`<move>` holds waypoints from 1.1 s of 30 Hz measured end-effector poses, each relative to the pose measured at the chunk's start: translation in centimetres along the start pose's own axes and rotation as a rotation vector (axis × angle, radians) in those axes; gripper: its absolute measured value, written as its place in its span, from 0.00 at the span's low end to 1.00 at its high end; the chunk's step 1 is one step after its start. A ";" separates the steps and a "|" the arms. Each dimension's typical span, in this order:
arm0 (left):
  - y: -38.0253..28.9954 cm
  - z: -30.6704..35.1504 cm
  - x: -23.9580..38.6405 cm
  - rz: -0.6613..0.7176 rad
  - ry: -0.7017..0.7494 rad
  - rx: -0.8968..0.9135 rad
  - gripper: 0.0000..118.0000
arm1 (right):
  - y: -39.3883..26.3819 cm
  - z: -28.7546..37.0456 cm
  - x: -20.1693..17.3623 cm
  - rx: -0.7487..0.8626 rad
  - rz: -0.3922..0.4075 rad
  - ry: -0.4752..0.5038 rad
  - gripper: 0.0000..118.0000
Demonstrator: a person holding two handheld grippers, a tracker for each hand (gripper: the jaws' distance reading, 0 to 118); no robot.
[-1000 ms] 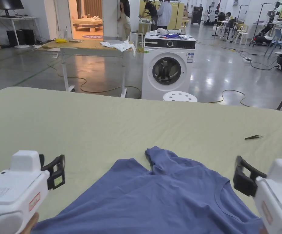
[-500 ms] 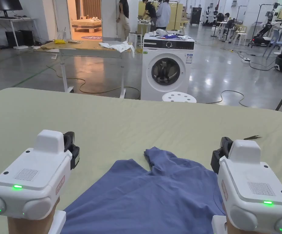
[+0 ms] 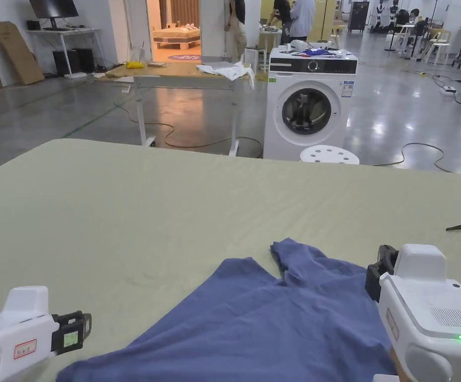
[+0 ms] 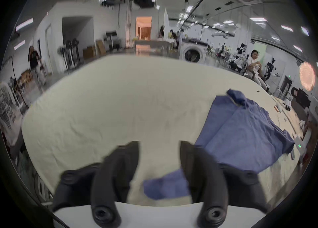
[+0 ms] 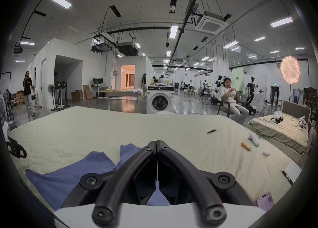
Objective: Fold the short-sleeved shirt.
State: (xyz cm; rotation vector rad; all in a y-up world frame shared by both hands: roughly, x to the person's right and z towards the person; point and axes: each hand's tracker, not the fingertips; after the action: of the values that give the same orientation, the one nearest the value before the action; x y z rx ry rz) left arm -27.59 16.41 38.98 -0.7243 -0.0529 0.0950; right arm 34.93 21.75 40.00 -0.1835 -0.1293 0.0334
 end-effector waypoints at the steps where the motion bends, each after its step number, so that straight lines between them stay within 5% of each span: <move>1: -0.6 -0.4 -0.4 0.021 0.000 -0.030 0.66 | -0.3 -0.2 -0.1 -0.011 -0.001 0.005 0.00; 7: -3.4 -2.9 -0.4 0.125 0.042 -0.227 0.67 | -1.7 -1.2 -0.5 -0.068 0.000 0.016 0.00; 13: -2.8 -4.0 1.6 0.010 0.158 -0.235 0.62 | -2.6 -2.4 0.0 -0.116 0.013 0.012 0.00; 15: -2.4 -4.0 2.3 -0.030 0.146 -0.227 0.48 | -2.8 -3.3 0.4 -0.137 0.013 0.014 0.00; 18: -2.3 -4.4 3.4 -0.034 0.087 -0.218 0.07 | -2.6 -6.0 1.3 -0.189 0.025 0.024 0.00; 20: -2.3 -4.7 4.1 -0.055 0.080 -0.227 0.04 | -1.6 -9.3 2.1 -0.267 0.052 0.068 0.01; 21: -1.9 -4.4 4.2 -0.091 0.098 -0.214 0.03 | -1.2 -11.0 2.4 -0.307 0.072 0.102 0.07; 25: -2.3 -3.9 3.3 -0.043 0.079 -0.188 0.02 | -0.1 -19.1 2.8 -0.505 0.237 0.194 0.65; 28: -2.7 -3.4 2.7 -0.017 0.070 -0.168 0.02 | -0.6 -24.1 2.3 -0.608 0.306 0.261 0.67; 33: -3.3 -3.5 2.5 0.006 0.058 -0.166 0.02 | -2.9 -28.8 2.2 -0.702 0.279 0.300 0.67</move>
State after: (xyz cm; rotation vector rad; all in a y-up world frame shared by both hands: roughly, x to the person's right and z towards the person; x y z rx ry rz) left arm -24.63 11.93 38.58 -0.8929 -0.0036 0.0755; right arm 40.91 13.78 12.70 -0.9033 0.1919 0.2381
